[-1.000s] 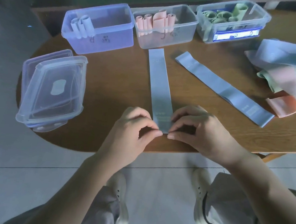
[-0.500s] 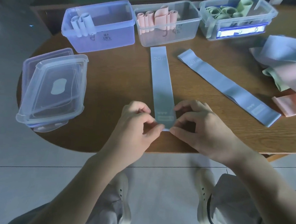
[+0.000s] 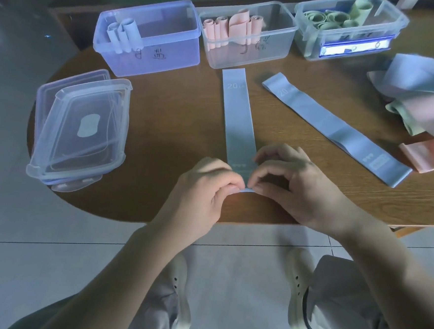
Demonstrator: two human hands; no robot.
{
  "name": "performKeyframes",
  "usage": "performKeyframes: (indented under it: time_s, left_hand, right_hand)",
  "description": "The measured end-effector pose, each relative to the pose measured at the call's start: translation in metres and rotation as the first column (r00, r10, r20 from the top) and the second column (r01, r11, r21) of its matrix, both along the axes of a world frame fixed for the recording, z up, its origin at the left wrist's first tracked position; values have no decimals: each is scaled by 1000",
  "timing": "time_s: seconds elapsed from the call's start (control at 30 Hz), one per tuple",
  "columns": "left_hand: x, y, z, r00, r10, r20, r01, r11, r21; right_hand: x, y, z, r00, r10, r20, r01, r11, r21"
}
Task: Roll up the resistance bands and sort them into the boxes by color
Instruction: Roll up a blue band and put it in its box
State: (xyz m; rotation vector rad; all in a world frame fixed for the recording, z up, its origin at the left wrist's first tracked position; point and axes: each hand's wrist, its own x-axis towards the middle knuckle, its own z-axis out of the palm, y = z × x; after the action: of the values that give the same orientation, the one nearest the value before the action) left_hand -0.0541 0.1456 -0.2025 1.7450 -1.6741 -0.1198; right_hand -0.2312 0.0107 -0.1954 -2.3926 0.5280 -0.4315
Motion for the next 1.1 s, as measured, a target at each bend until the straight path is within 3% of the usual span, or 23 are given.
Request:
performKeyframes:
  time_s: [0.17, 0.57, 0.73, 0.9, 1.1]
  left_hand:
    - [-1, 2, -1, 997, -18, 70, 17, 1000, 10]
    - [5, 1, 10, 985, 103, -136, -90, 991, 101]
    - [6, -1, 11, 985, 130, -109, -113, 982, 148]
    - [6, -2, 6, 996, 55, -71, -44, 987, 152]
    - [4, -3, 1, 993, 78, 83, -88, 988, 130]
  right_hand:
    - [-4, -1, -3, 999, 49, 11, -48, 994, -93]
    - [3, 1, 1, 999, -42, 4, 42, 999, -33]
    - [5, 2, -1, 998, -57, -22, 56, 997, -54]
    - [8, 3, -3, 996, -91, -12, 90, 995, -39]
    - [10, 2, -3, 993, -122, -7, 122, 993, 0]
